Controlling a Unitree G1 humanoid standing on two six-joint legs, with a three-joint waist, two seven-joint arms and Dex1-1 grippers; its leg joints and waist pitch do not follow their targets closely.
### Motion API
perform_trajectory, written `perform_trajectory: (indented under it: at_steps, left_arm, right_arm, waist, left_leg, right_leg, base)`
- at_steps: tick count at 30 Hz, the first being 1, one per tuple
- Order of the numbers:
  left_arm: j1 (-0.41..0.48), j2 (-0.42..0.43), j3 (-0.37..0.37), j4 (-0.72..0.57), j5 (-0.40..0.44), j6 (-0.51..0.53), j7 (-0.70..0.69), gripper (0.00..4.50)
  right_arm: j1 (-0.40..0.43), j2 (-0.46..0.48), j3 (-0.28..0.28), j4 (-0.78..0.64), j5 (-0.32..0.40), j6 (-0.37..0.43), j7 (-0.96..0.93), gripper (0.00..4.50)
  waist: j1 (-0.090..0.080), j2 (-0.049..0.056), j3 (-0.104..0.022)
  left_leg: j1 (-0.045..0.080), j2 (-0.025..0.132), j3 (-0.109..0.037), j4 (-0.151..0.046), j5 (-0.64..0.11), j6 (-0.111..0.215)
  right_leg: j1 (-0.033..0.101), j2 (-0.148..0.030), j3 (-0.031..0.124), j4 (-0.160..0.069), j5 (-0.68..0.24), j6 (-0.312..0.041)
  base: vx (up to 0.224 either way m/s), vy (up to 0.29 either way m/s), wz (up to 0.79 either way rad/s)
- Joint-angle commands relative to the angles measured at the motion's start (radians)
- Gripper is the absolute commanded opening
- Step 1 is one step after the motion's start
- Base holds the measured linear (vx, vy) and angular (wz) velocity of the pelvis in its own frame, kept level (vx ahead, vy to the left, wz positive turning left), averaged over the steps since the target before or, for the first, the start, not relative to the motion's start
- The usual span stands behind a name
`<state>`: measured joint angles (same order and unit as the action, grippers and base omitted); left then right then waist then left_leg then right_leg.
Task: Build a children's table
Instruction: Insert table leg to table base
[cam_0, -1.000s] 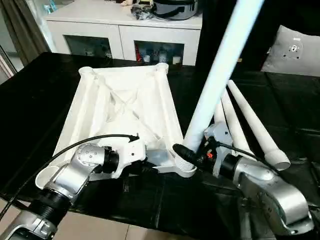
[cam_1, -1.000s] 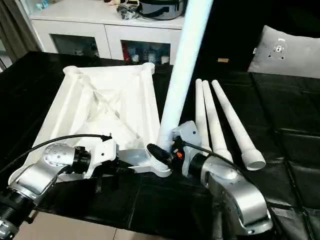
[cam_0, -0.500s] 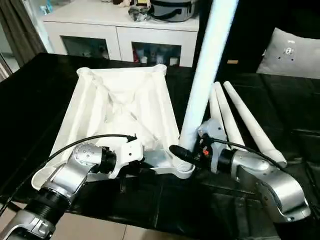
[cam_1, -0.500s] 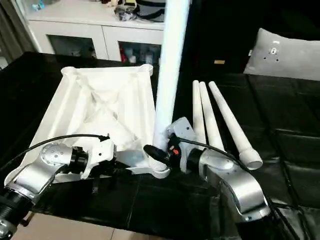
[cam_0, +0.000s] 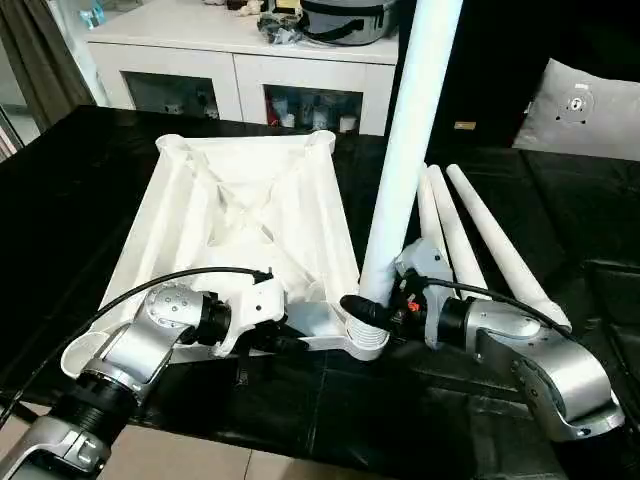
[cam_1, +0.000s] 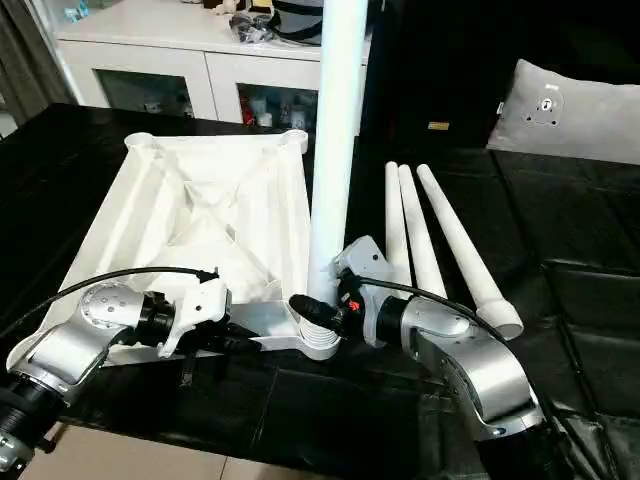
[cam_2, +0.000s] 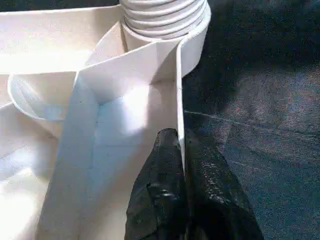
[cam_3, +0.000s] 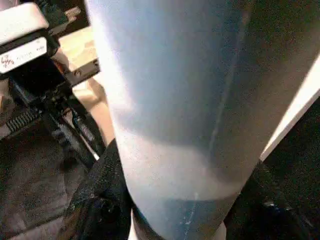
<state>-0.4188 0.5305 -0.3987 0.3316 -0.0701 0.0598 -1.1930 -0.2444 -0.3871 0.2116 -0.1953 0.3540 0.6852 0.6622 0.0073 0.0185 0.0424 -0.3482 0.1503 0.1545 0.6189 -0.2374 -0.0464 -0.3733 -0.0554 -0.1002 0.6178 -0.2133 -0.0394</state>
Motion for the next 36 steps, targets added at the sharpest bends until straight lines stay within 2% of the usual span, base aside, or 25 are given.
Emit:
perform_trajectory:
  at_steps: [1,5,9,11,14,15,16,18,21,22,24,27,28,30,33,36]
  left_arm:
    - [-0.011,-0.006,0.023,0.007,-0.003,-0.023,0.001,0.00]
    - [-0.008,-0.014,0.030,0.004,-0.011,-0.013,0.008,0.00]
    - [-0.006,-0.016,0.037,0.000,-0.014,-0.005,0.015,0.00]
    - [-0.005,-0.016,0.038,0.001,-0.014,-0.002,0.016,0.00]
    - [-0.003,-0.020,0.046,0.000,-0.016,0.001,0.021,0.00]
    - [-0.003,-0.020,0.046,0.000,-0.016,0.001,0.021,0.00]
    - [-0.001,-0.021,0.048,-0.004,-0.018,0.004,0.023,0.00]
    - [0.002,-0.023,0.052,-0.010,-0.020,0.009,0.027,0.00]
    - [0.005,-0.024,0.055,-0.014,-0.023,0.013,0.029,0.00]
    - [0.009,-0.023,0.057,-0.019,-0.025,0.016,0.030,0.00]
    - [0.012,-0.021,0.058,-0.024,-0.026,0.019,0.030,0.00]
    - [0.018,-0.017,0.058,-0.033,-0.025,0.023,0.026,0.00]
    - [0.018,-0.017,0.058,-0.035,-0.025,0.024,0.025,0.00]
    - [0.021,-0.016,0.058,-0.037,-0.024,0.023,0.024,0.00]
    - [0.025,-0.009,0.060,-0.044,-0.021,0.024,0.023,0.00]
    - [0.028,-0.006,0.061,-0.051,-0.016,0.025,0.022,0.00]
  right_arm:
    - [0.024,0.015,0.013,0.051,0.005,0.024,-0.009,1.90]
    - [0.038,0.052,-0.021,0.067,0.028,0.011,-0.033,1.90]
    - [0.071,0.094,-0.050,0.092,0.028,-0.050,-0.056,1.90]
    - [0.088,0.113,-0.064,0.106,0.022,-0.085,-0.070,1.90]
    - [0.125,0.147,-0.087,0.115,0.039,-0.116,-0.076,1.90]
    - [0.125,0.147,-0.087,0.115,0.039,-0.116,-0.076,1.90]
    - [0.141,0.160,-0.095,0.114,0.048,-0.129,-0.076,1.90]
    - [0.172,0.185,-0.111,0.115,0.067,-0.158,-0.073,1.90]
    - [0.191,0.199,-0.119,0.119,0.075,-0.182,-0.073,1.90]
    - [0.210,0.215,-0.125,0.126,0.077,-0.217,-0.074,1.90]
    - [0.226,0.218,-0.122,0.128,0.075,-0.238,-0.064,1.90]
    - [0.244,0.191,-0.075,0.138,0.013,-0.288,-0.044,1.90]
    - [0.245,0.188,-0.071,0.139,0.006,-0.292,-0.043,1.90]
    - [0.240,0.171,-0.052,0.144,-0.027,-0.307,-0.043,1.90]
    - [0.215,0.118,0.013,0.171,-0.125,-0.358,-0.035,1.90]
    - [0.203,0.103,0.032,0.184,-0.149,-0.375,-0.023,1.89]
  waist:
    - [0.008,-0.010,-0.042]
    - [0.007,-0.005,-0.042]
    - [0.008,-0.007,-0.043]
    - [0.006,-0.010,-0.041]
    - [0.006,-0.007,-0.039]
    - [0.004,-0.014,-0.040]
    - [0.006,-0.010,-0.039]
    - [0.007,-0.013,-0.039]
    - [0.007,-0.010,-0.038]
    - [0.008,-0.007,-0.039]
    - [0.007,-0.008,-0.037]
    - [0.006,-0.010,-0.037]
    - [0.006,-0.014,-0.037]
    - [0.006,-0.013,-0.037]
    - [0.004,-0.015,-0.035]
    - [0.005,-0.018,-0.034]
  left_leg:
    - [-0.009,0.086,-0.030,-0.082,-0.102,0.042]
    - [-0.007,0.087,-0.031,-0.083,-0.113,0.034]
    - [-0.008,0.089,-0.030,-0.084,-0.109,0.033]
    - [-0.008,0.088,-0.030,-0.086,-0.124,0.029]
    - [-0.007,0.089,-0.031,-0.088,-0.140,0.027]
    - [-0.009,0.089,-0.032,-0.089,-0.138,0.028]
    - [-0.007,0.090,-0.032,-0.089,-0.139,0.029]
    - [-0.008,0.091,-0.031,-0.089,-0.138,0.034]
    - [-0.009,0.090,-0.031,-0.090,-0.137,0.036]
    - [-0.009,0.090,-0.031,-0.090,-0.138,0.036]
    - [-0.009,0.091,-0.032,-0.092,-0.156,0.032]
    - [-0.011,0.090,-0.032,-0.093,-0.152,0.035]
    - [-0.011,0.090,-0.032,-0.093,-0.146,0.039]
    - [-0.011,0.089,-0.031,-0.093,-0.133,0.043]
    - [-0.010,0.087,-0.029,-0.092,-0.138,0.044]
    - [-0.009,0.087,-0.030,-0.093,-0.160,0.045]
  right_leg:
    - [0.046,-0.119,0.083,-0.091,-0.280,-0.153]
    - [0.044,-0.118,0.083,-0.092,-0.290,-0.152]
    - [0.044,-0.119,0.083,-0.090,-0.262,-0.160]
    - [0.043,-0.120,0.083,-0.092,-0.285,-0.157]
    - [0.041,-0.121,0.084,-0.096,-0.315,-0.150]
    - [0.043,-0.120,0.083,-0.094,-0.311,-0.149]
    - [0.040,-0.120,0.084,-0.094,-0.308,-0.151]
    - [0.040,-0.123,0.086,-0.094,-0.299,-0.153]
    - [0.040,-0.122,0.085,-0.094,-0.299,-0.154]
    - [0.041,-0.122,0.085,-0.094,-0.302,-0.153]
    - [0.040,-0.124,0.085,-0.097,-0.321,-0.150]
    - [0.041,-0.122,0.085,-0.097,-0.322,-0.146]
    - [0.041,-0.123,0.085,-0.096,-0.321,-0.144]
    - [0.041,-0.121,0.085,-0.096,-0.311,-0.145]
    - [0.040,-0.120,0.083,-0.098,-0.328,-0.139]
    - [0.038,-0.122,0.085,-0.103,-0.378,-0.127]
  base:
    - [0.000,0.000,0.00]
    - [0.000,0.000,0.00]
    - [0.000,0.000,0.00]
    - [0.000,0.000,0.00]
    - [0.000,0.000,0.00]
    - [0.000,0.000,0.00]
    - [0.000,0.000,0.00]
    - [0.000,0.000,0.00]
    - [0.000,0.000,0.00]
    - [0.000,0.000,0.00]
    - [0.000,0.000,0.00]
    - [0.000,0.000,0.00]
    - [0.000,0.000,0.00]
    - [0.000,0.000,0.00]
    - [0.000,0.000,0.00]
    - [0.000,0.000,0.00]
